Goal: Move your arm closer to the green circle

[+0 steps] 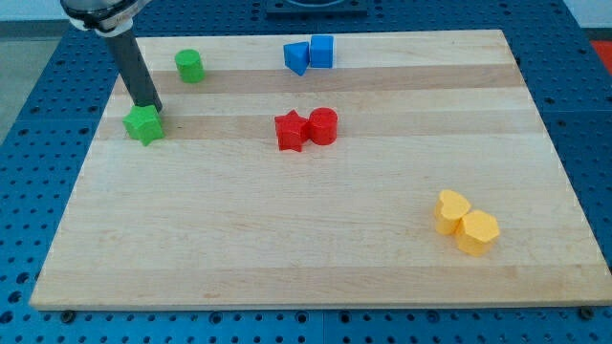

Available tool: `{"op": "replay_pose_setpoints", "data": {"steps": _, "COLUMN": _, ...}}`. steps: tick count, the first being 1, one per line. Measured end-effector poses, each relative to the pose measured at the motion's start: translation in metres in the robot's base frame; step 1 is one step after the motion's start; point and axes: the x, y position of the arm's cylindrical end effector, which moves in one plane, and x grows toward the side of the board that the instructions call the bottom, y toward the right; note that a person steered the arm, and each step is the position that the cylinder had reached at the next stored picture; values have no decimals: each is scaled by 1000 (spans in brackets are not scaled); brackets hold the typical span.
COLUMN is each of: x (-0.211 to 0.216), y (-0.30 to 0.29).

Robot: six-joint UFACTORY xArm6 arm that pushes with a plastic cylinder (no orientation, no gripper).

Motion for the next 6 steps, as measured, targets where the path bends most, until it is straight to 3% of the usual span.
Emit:
{"op": "replay_pose_setpoints", "data": {"steps": 2, "x": 3, "y": 0}}
{"op": "replay_pose_setpoints", "data": {"steps": 3, "x": -28, "y": 8}}
{"op": "replay_pose_setpoints", "data": {"steps": 6, "x": -53, "y": 82}}
